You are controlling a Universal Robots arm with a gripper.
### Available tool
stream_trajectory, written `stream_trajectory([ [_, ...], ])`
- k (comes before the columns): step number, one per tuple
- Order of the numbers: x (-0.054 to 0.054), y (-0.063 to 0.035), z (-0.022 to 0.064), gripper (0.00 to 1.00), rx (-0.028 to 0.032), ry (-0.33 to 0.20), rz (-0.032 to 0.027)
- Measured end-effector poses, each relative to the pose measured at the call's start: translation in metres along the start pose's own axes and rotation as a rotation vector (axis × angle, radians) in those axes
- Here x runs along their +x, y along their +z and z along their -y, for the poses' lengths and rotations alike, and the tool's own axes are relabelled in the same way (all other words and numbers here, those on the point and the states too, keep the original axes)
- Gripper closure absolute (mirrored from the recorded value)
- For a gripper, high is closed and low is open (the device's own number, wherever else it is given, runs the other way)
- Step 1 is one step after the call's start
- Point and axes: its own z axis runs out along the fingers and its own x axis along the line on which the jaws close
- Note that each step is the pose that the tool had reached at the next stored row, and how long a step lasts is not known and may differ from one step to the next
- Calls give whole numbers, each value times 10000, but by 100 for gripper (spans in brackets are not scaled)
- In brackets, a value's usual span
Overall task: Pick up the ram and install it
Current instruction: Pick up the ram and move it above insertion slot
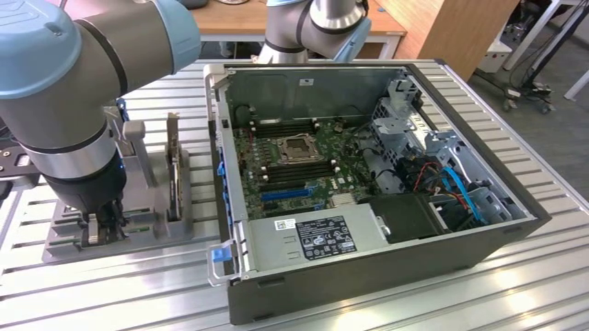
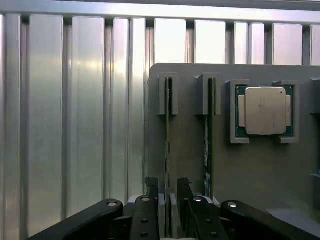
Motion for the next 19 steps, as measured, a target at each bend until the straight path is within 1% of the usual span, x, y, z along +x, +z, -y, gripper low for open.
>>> stream_trajectory([
  [10,0,11,-6,71,2,-4,2],
  [15,1,39,-6,71,1,-8,1],
  [19,1,40,-5,71,1,-9,1],
])
